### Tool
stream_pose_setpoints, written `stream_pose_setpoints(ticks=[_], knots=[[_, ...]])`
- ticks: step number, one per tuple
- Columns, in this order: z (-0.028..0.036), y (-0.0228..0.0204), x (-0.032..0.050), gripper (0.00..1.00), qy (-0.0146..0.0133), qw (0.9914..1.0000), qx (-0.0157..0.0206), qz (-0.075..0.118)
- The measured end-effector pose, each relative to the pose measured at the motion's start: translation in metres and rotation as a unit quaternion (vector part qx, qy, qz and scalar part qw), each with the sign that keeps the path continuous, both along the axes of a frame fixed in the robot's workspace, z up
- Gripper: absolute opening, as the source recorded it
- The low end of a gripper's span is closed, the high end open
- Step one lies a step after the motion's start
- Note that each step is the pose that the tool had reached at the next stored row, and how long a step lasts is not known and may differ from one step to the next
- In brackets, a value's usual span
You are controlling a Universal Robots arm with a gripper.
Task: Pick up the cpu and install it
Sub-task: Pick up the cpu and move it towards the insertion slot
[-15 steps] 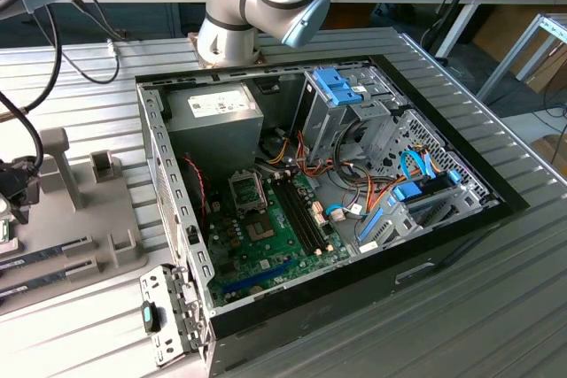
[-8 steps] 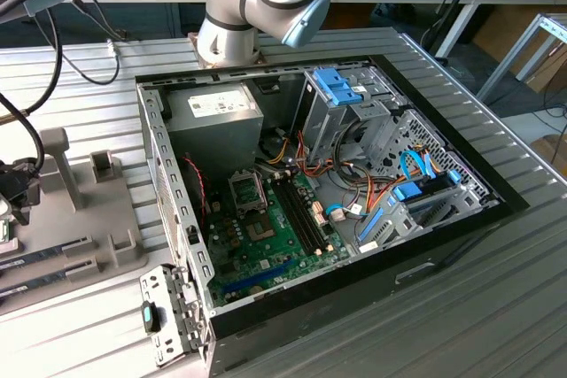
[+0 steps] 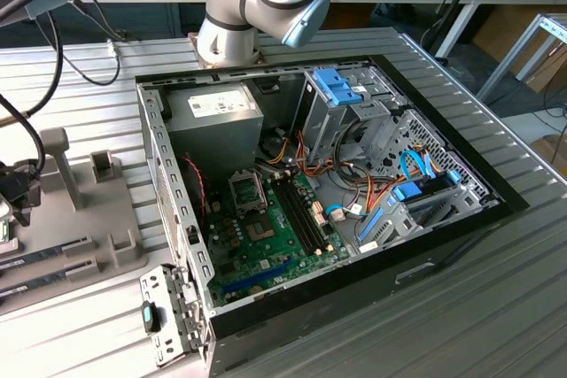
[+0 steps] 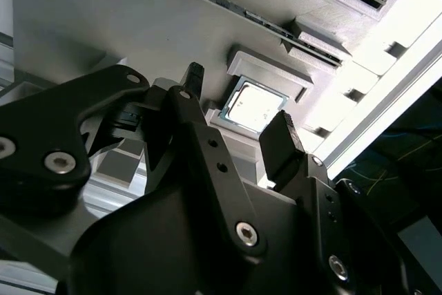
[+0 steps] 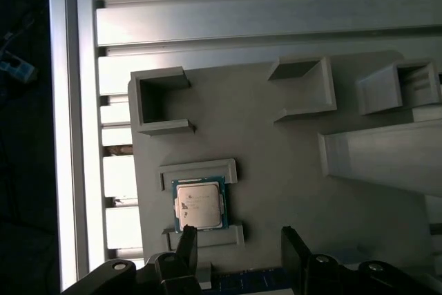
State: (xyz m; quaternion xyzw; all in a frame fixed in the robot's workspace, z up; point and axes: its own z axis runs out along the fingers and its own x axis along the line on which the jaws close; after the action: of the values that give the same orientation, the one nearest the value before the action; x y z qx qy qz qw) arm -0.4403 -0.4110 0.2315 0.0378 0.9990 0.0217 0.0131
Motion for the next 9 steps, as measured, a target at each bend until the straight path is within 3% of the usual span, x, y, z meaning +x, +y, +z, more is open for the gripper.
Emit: stream_pose_setpoints(ticks=[9], knots=[[-0.0026,0.0000,0.0000,0.60,0.0000,1.00000,0.0000,0.000]])
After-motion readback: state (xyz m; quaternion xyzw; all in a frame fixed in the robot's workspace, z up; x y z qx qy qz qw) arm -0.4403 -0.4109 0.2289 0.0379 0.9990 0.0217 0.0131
